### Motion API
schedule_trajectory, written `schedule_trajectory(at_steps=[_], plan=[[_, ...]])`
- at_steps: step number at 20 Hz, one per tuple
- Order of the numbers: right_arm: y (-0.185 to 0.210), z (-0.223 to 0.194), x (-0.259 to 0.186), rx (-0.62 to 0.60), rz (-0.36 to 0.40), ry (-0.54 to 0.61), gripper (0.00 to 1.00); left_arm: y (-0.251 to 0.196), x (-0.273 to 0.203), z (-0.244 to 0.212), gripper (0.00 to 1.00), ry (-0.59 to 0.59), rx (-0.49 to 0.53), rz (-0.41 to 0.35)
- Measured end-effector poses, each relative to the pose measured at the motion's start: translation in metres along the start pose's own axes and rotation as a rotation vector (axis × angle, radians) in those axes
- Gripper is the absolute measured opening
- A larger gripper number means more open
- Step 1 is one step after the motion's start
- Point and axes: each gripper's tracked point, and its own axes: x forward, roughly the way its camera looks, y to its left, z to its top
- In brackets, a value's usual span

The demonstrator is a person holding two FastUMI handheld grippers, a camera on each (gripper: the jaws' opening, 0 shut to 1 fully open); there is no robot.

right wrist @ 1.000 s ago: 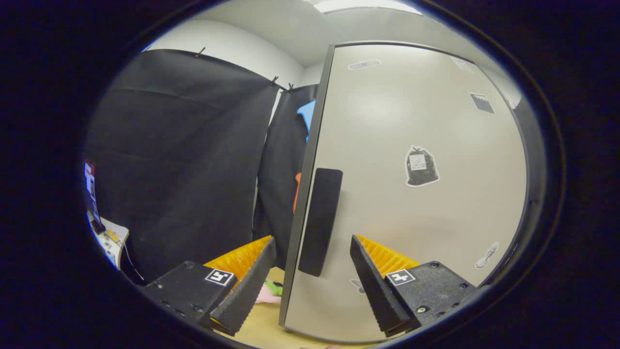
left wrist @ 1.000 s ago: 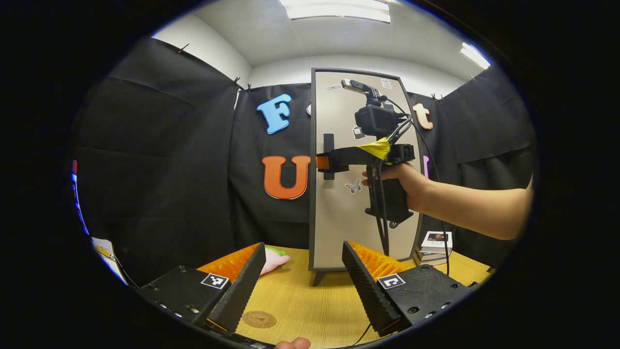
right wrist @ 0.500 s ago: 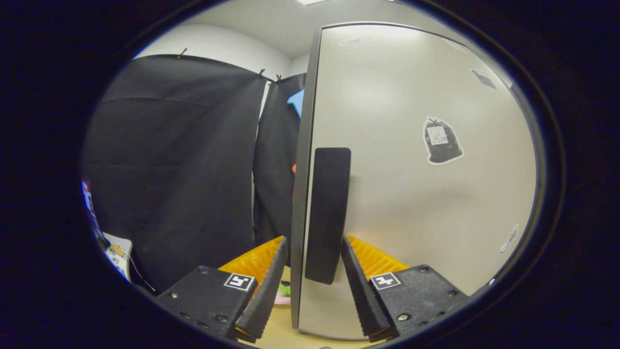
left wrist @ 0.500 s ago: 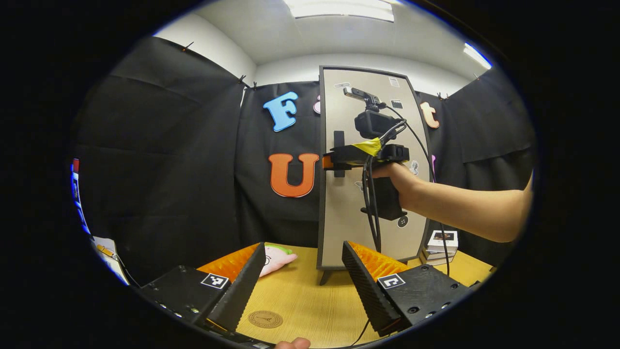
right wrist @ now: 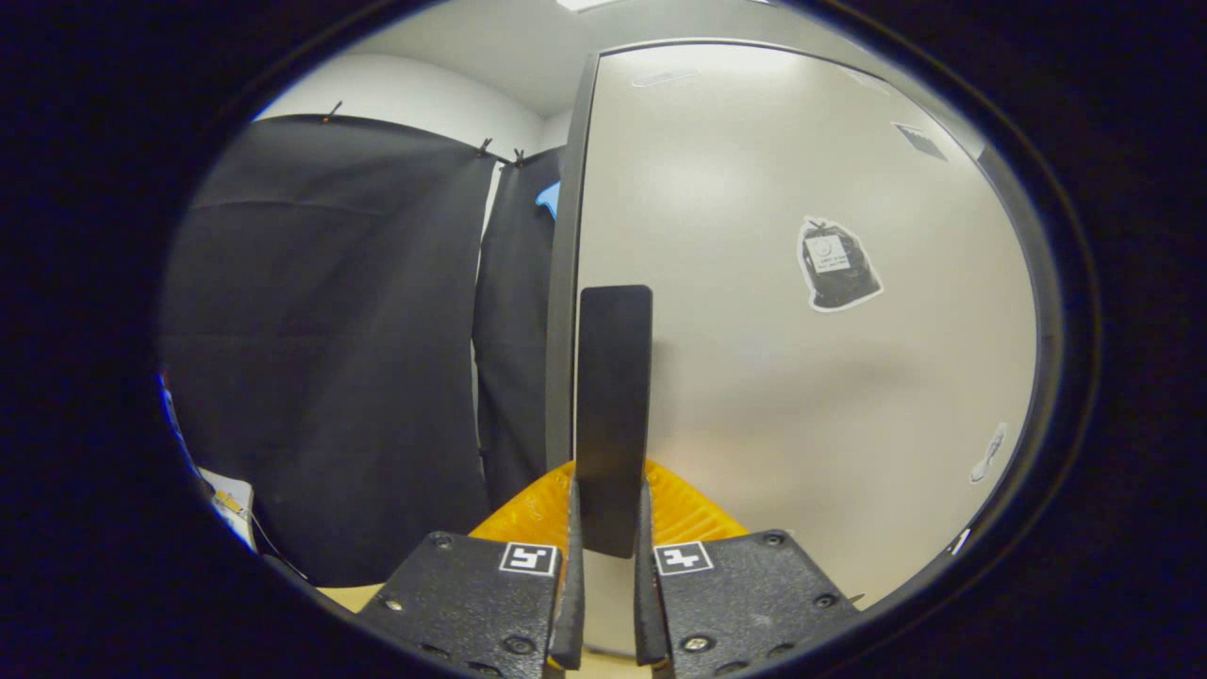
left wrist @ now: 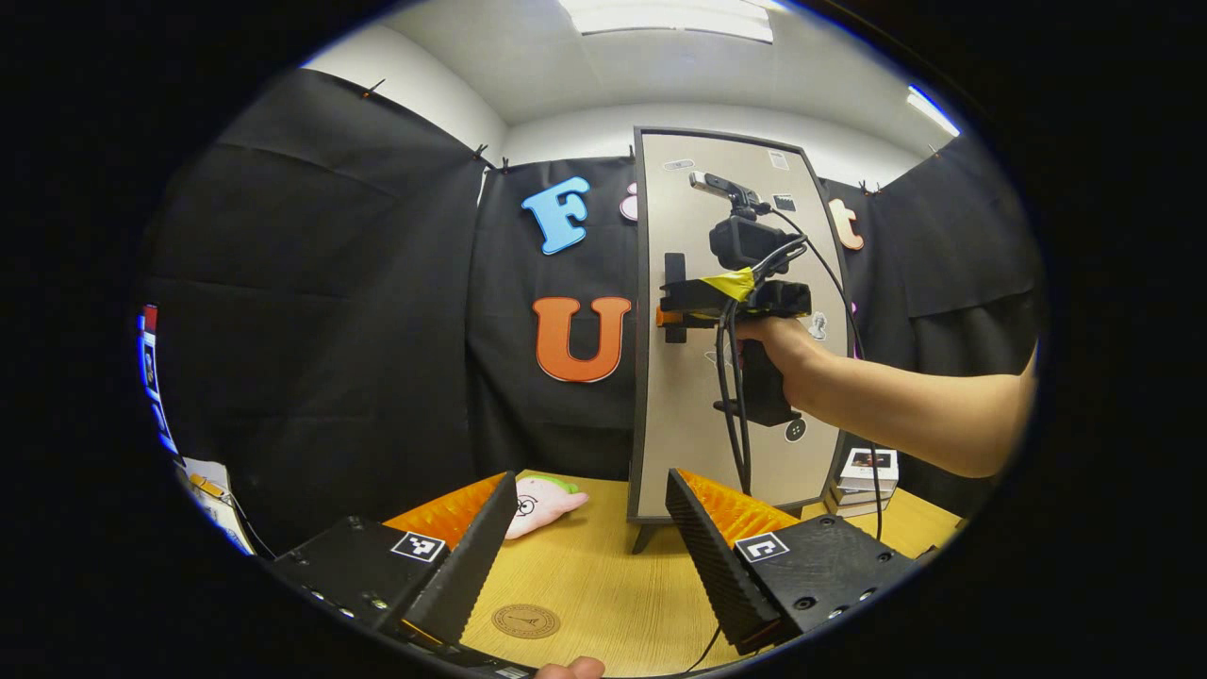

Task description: Open the cabinet door with the right hand, grasp the bottle in the cabinet with the left hand and place it on the coaster, then close the cabinet door with the right hand.

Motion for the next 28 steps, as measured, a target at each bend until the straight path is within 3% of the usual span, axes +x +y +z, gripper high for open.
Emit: schedule_trajectory(at_steps=[3,19,28], plan=[[0.0,-0.001,0.0,-0.016,-0.01,0.01,0.19,-0.001,-0.002,0.0,0.95,-0.001,0.001,-0.005],[0.005,-0.003,-0.041,0.009,0.12,0.038,0.19,0.014,0.002,-0.002,0.95,-0.018,0.015,-0.016],[-0.007,-0.005,-0.062,-0.001,0.159,0.043,0.19,-0.003,-0.018,0.003,0.96,-0.02,0.024,-0.044]])
